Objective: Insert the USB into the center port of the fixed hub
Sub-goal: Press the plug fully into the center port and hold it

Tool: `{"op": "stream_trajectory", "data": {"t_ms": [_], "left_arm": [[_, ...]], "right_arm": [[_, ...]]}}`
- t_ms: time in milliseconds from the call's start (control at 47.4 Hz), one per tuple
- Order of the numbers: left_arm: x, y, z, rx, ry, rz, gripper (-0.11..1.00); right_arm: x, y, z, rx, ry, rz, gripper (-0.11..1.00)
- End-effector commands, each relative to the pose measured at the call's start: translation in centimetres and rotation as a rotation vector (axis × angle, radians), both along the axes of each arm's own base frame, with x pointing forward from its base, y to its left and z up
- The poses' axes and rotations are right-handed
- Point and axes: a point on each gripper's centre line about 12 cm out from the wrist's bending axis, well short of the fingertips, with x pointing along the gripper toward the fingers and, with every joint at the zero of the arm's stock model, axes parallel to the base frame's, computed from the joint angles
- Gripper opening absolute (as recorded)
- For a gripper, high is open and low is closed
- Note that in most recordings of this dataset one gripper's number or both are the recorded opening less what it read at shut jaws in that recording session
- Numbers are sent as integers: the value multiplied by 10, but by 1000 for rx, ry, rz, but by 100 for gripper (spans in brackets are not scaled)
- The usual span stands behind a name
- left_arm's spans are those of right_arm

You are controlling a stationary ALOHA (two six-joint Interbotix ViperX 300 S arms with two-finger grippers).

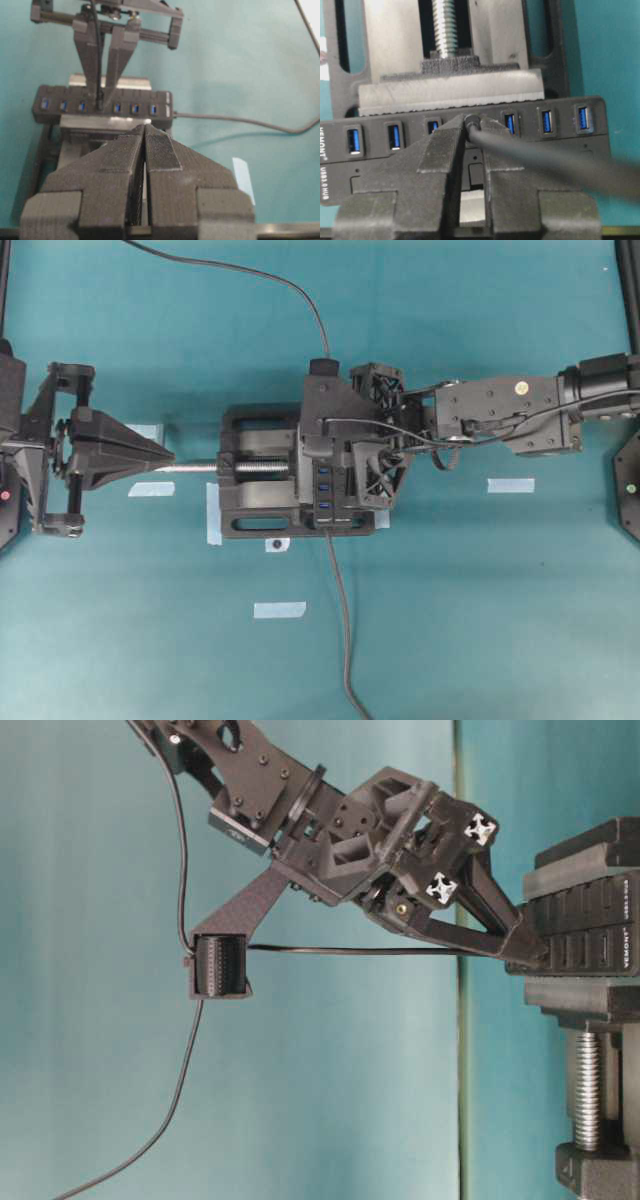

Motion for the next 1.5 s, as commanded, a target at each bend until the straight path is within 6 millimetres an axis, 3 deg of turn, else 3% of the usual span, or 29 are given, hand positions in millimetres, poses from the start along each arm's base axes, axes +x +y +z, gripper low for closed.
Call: {"op": "stream_trajectory", "data": {"t_ms": [0,823,1477], "left_arm": [[3,0,10,0,-29,-2,0],[3,0,11,0,-32,-2,0],[3,0,10,0,-31,-2,0]], "right_arm": [[-4,1,-9,4,33,-1,8],[-9,3,-16,9,56,-1,8],[-3,0,-5,3,45,-9,7]]}}
